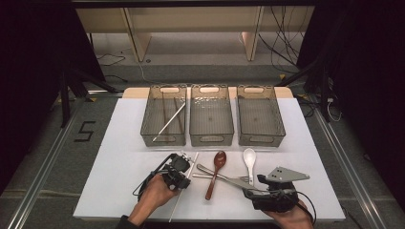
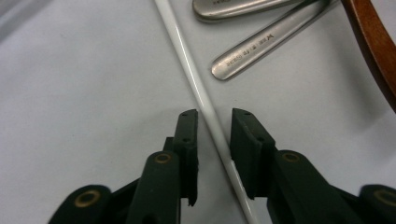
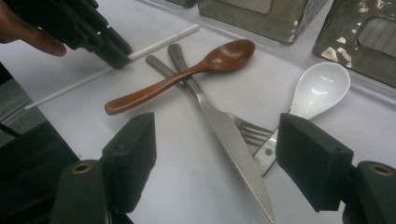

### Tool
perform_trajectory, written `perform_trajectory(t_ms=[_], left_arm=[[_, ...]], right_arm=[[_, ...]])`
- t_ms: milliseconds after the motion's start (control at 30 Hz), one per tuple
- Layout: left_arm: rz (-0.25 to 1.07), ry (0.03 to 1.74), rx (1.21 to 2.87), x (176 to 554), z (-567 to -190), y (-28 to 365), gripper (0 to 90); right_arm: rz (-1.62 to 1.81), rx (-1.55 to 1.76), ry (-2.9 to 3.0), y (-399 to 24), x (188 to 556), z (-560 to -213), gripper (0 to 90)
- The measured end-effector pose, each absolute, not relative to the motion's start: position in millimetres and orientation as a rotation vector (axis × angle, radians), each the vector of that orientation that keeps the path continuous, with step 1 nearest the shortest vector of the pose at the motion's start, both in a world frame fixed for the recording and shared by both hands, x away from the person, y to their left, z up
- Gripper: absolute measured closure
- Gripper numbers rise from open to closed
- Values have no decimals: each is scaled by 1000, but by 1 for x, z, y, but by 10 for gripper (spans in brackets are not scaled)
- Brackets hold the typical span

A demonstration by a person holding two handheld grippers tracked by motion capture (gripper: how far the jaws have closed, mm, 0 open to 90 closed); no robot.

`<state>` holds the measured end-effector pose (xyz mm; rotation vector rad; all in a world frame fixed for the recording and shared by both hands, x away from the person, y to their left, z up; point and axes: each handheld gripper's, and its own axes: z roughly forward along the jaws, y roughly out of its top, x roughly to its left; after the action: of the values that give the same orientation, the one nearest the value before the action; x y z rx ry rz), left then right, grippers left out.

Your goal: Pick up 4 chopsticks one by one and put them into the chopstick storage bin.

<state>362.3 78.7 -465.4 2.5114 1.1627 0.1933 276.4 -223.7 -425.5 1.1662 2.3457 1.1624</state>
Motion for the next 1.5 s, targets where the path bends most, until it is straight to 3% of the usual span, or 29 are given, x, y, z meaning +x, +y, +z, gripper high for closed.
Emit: perform_trajectory(t_ms=[600,733,833,1067,1500], left_arm=[[141,1234,2486,374,-465,94,816],[128,1235,2505,375,-464,91,792],[102,1228,2519,375,-464,88,695],[148,1223,2559,376,-463,85,798],[134,1220,2544,379,-463,88,841]], right_arm=[[1156,1165,2348,-223,276,-425,298],[1156,1163,2349,-223,276,-425,298],[1154,1162,2349,-223,276,-425,299],[1153,1162,2350,-223,276,-425,299],[1154,1167,2349,-223,277,-425,299]])
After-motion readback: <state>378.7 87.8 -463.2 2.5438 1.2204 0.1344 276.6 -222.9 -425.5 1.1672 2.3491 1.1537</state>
